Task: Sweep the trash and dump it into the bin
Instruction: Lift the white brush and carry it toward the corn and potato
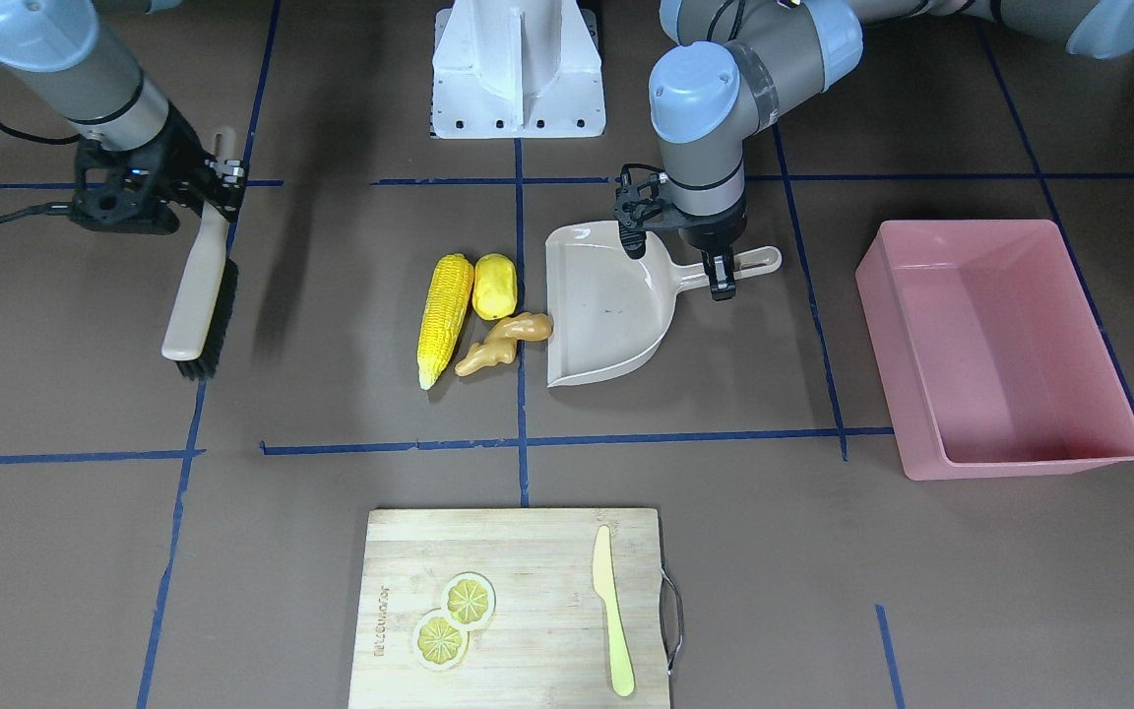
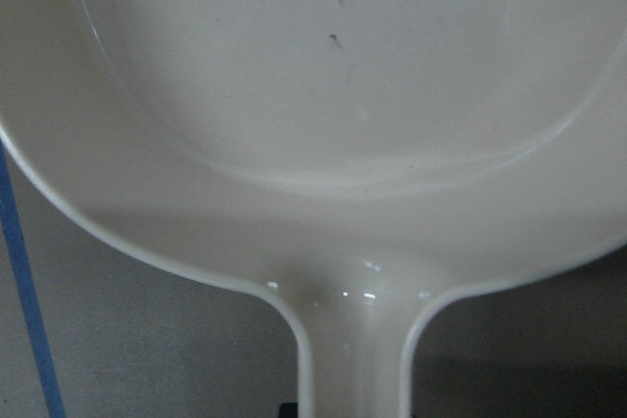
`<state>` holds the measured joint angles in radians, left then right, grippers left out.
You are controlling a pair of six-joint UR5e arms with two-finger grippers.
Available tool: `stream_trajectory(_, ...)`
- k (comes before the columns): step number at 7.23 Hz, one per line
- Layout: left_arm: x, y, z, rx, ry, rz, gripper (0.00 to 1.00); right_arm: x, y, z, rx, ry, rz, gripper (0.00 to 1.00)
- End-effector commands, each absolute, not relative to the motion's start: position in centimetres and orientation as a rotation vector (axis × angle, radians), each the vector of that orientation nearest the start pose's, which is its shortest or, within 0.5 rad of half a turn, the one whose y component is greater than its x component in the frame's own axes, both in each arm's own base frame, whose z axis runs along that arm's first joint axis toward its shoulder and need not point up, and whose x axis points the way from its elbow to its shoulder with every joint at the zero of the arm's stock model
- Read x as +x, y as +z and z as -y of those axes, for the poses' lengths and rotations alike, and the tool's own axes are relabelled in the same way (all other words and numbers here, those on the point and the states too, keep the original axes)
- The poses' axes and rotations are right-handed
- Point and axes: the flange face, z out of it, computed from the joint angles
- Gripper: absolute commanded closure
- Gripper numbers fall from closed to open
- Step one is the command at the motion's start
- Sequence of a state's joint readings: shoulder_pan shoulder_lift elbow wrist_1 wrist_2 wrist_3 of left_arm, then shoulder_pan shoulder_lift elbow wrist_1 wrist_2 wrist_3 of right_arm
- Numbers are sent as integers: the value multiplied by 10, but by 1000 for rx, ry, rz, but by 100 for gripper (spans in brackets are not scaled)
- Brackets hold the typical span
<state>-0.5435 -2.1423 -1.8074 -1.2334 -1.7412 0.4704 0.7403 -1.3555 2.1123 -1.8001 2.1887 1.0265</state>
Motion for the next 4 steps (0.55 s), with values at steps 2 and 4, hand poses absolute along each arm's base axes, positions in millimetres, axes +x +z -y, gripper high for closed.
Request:
stream_trajectory(2, 486, 280, 427, 440, 1508, -319, 100, -383, 306, 388, -178, -7, 741, 100)
stream_trajectory(4, 486, 280, 427, 439, 1508, -319, 100, -422, 314, 381, -165, -42, 688, 100)
